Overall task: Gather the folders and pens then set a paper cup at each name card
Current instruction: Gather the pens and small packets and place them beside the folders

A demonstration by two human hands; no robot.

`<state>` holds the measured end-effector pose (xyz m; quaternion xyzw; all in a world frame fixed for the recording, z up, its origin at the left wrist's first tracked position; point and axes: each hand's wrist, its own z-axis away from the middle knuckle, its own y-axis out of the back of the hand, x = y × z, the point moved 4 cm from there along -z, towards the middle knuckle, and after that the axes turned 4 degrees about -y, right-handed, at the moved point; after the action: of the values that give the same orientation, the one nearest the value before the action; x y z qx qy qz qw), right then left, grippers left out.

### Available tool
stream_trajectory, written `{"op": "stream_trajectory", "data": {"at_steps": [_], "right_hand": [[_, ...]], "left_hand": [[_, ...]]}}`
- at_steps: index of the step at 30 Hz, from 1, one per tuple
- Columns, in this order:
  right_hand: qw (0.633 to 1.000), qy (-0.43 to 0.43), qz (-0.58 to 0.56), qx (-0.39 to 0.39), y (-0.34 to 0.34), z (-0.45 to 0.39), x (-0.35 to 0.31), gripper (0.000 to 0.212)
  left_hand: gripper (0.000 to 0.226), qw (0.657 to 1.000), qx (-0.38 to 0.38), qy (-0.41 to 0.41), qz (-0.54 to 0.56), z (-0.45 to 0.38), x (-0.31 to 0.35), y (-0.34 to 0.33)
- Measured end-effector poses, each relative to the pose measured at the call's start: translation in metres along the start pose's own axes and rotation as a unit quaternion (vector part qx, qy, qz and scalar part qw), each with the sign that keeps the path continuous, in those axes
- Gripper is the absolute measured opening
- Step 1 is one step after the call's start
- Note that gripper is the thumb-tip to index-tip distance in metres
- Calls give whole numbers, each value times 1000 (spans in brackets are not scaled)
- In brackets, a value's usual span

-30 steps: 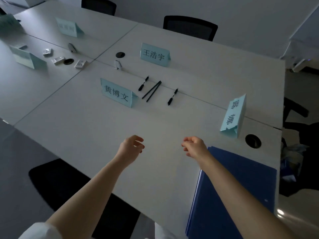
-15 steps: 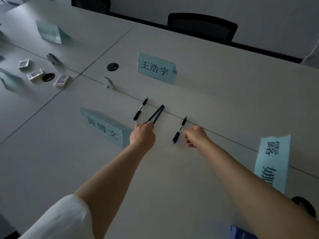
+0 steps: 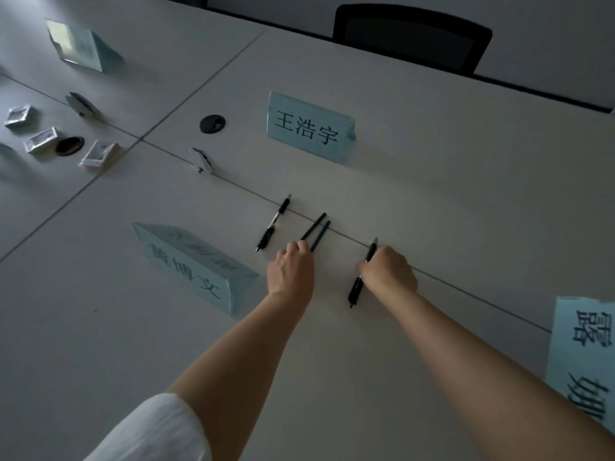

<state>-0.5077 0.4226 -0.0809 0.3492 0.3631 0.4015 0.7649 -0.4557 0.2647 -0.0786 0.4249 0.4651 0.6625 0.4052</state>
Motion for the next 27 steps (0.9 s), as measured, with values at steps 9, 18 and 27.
{"op": "stream_trajectory", "data": {"at_steps": [9,18,27], "right_hand": [[973,5,-210,-99,1,6,-49,31],[966,25,-223,-127,-30,3,-109,21],[992,101,-68,-23,-35,-3,-109,26]], "left_hand": [[12,958,30,129,256,-23,-34,50],[32,975,-67,150,149,-81,-87,47],[28,980,-90,137,114,-81,-82,29]]}}
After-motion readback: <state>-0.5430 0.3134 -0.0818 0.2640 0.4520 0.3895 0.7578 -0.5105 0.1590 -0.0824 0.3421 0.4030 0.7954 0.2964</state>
